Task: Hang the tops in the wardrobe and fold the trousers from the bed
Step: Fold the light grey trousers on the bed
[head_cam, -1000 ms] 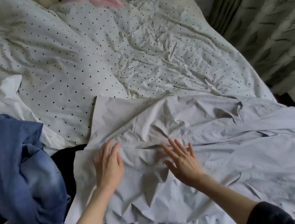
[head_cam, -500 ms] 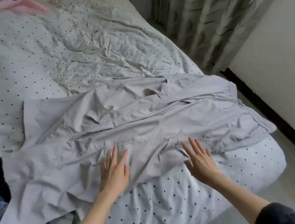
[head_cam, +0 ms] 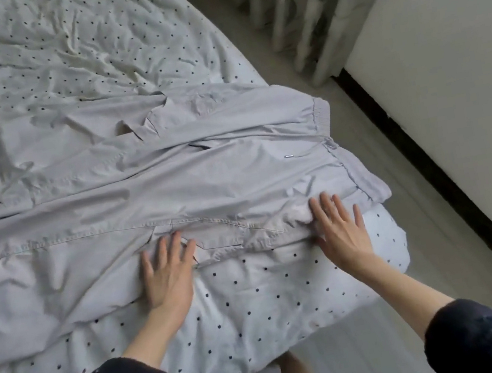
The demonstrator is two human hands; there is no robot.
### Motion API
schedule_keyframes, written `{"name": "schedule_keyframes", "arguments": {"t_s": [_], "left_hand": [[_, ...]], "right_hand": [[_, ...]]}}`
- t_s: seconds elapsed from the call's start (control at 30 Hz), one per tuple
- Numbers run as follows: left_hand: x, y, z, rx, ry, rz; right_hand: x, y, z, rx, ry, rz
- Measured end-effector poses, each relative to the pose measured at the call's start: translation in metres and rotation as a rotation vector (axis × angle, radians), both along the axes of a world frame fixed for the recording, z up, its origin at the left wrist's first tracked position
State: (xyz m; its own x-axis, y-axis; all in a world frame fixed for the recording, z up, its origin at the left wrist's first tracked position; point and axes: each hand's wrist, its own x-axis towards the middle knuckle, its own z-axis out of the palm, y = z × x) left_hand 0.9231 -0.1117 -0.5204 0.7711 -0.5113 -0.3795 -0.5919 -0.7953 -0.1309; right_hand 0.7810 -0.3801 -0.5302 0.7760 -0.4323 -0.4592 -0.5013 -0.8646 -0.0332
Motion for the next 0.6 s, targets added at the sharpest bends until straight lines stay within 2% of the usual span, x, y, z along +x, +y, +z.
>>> {"name": "schedule_keyframes", "arguments": {"t_s": [0.1, 0.3, 0.4, 0.53, 0.6], "left_hand": [[0.007, 0.0, -0.003, -0.202, -0.077, -0.022], [-0.015, 0.014, 0.003, -0.335, 0.145, 0.098], [-0.024, 0.024, 0.02, -0.4, 0.184, 0.127], [-0.018, 0.033, 0.044, -0.249, 0.339, 0.155], [-0.009, 0.038, 0.059, -0.245, 0.38, 0.12]], "right_hand": [[0.004, -0.012, -0.01, -0.025, -0.066, 0.074], [-0.02, -0.013, -0.013, 0.062, -0.16, -0.016], [-0.031, -0.017, 0.001, 0.072, -0.129, 0.019], [-0.039, -0.016, 0.025, 0.114, -0.091, -0.056], [-0.039, -0.013, 0.04, 0.103, -0.096, -0.089]]}}
